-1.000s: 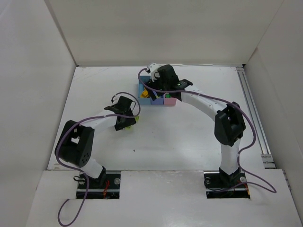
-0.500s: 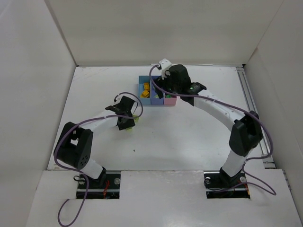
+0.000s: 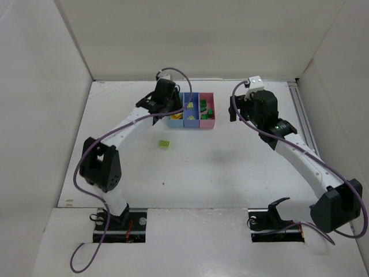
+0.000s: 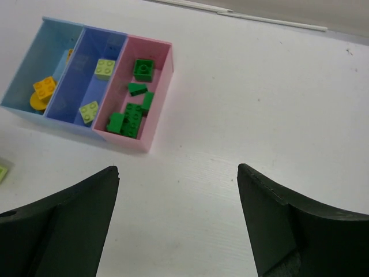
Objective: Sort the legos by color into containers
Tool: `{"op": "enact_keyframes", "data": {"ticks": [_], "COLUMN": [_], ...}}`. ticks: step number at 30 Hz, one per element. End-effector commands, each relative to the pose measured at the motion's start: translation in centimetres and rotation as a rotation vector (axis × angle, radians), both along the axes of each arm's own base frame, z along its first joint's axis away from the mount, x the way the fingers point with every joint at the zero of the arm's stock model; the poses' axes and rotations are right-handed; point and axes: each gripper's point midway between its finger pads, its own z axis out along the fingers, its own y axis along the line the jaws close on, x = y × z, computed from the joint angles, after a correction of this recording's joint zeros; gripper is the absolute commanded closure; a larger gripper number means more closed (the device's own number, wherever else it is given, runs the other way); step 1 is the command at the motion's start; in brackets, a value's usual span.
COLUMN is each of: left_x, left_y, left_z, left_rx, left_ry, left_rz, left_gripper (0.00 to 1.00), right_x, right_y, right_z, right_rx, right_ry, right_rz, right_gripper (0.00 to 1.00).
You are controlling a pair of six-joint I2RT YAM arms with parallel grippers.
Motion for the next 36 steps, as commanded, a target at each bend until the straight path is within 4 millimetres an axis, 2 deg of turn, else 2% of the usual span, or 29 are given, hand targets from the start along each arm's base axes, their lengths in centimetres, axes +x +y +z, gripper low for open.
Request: {"op": "enact_keyframes", "data": {"ticks": [1, 2, 3, 4, 8, 10, 13, 15, 16, 17, 19, 20, 23, 26, 27, 28, 30, 31, 32, 33, 34, 35, 36], "left_x": [3.9, 4.8, 6.3, 6.4, 9.0, 9.6, 9.8, 9.7, 9.6, 9.6, 9.4, 8.9, 7.9, 4.9, 2.5, 1.8, -0.5, -3.0, -4.7, -5.9, -8.4, -10.2, -11.3], "left_y": [-3.5, -4.0, -5.5, -6.2, -7.5, -7.7, -8.4, -8.6, -8.3, -7.7, -7.1, -6.8, -4.9, -1.5, 0.2, 1.8, 4.6, 7.0, 8.1, 9.5, 10.9, 11.7, 12.4], "left_z": [2.5, 2.8, 3.3, 3.1, 1.8, 1.5, 1.3, 1.3, 1.1, 1.8, 2.4, 3.4, 4.8, 5.9, 5.7, 5.6, 4.7, 3.7, 2.8, 2.2, 1.4, 0.4, 0.1], "left_rx": [-0.014, -0.017, -0.017, -0.012, 0.028, 0.035, 0.033, 0.028, 0.040, 0.054, 0.061, 0.055, 0.082, 0.105, 0.107, 0.078, 0.061, 0.053, 0.044, 0.047, 0.040, 0.048, 0.045], "left_ry": [-0.099, -0.105, -0.121, -0.109, -0.103, -0.103, -0.106, -0.103, -0.094, -0.108, -0.118, -0.129, -0.150, -0.157, -0.142, -0.133, -0.112, -0.091, -0.063, -0.053, -0.037, 0.004, 0.013], "left_rz": [-0.086, -0.086, -0.102, -0.113, -0.084, -0.077, -0.086, -0.093, -0.085, -0.061, -0.046, -0.045, 0.014, 0.096, 0.115, 0.162, 0.223, 0.265, 0.305, 0.352, 0.379, 0.397, 0.422], "left_gripper": [0.72, 0.72, 0.72, 0.72, 0.70, 0.70, 0.49, 0.41, 0.35, 0.30, 0.30, 0.30, 0.30, 0.11, 0.05, 0.00, 0.00, 0.00, 0.00, 0.00, 0.00, 0.00, 0.00], "right_x": [-1.0, -1.2, -1.5, -1.5, -1.5, -1.7, -1.8, -1.8, -1.8, -1.7, -1.8, -1.8, -2.5, -3.1, -3.9, -3.9, -4.6, -5.6, -5.4, -6.0, -6.9, -6.9, -7.2], "right_y": [-2.1, -2.6, -3.1, -3.8, -5.9, -5.8, -6.3, -6.3, -6.1, -5.9, -5.4, -5.4, -3.0, 0.1, 2.5, 4.0, 7.2, 10.0, 12.1, 14.1, 16.7, 18.5, 20.1], "right_z": [2.3, 2.3, 1.8, 2.2, 1.6, 1.9, 1.5, 1.5, 1.5, 1.4, 1.4, 1.6, 1.6, 1.1, 0.4, -0.6, -1.7, -2.1, -3.4, -3.9, -3.7, -5.7, -6.2], "right_rx": [0.063, 0.063, 0.069, 0.073, 0.060, 0.066, 0.050, 0.040, 0.036, 0.028, 0.025, 0.016, -0.033, -0.111, -0.139, -0.178, -0.213, -0.214, -0.239, -0.237, -0.235, -0.272, -0.278], "right_ry": [-0.071, -0.075, -0.068, -0.078, -0.060, -0.067, -0.052, -0.053, -0.053, -0.044, -0.043, -0.045, -0.056, -0.073, -0.067, -0.058, -0.054, -0.056, -0.052, -0.048, -0.056, -0.035, -0.038], "right_rz": [-0.072, -0.083, -0.095, -0.112, -0.168, -0.160, -0.168, -0.164, -0.150, -0.130, -0.098, -0.095, 0.009, 0.153, 0.239, 0.291, 0.400, 0.472, 0.528, 0.604, 0.662, 0.720, 0.764], "right_gripper": [0.12, 0.12, 0.11, 0.11, 0.11, 0.09, 0.09, 0.08, 0.08, 0.06, 0.06, 0.06, 0.06, 0.06, 0.06, 0.06, 0.05, 0.00, 0.00, 0.00, 0.00, 0.00, 0.00]}}
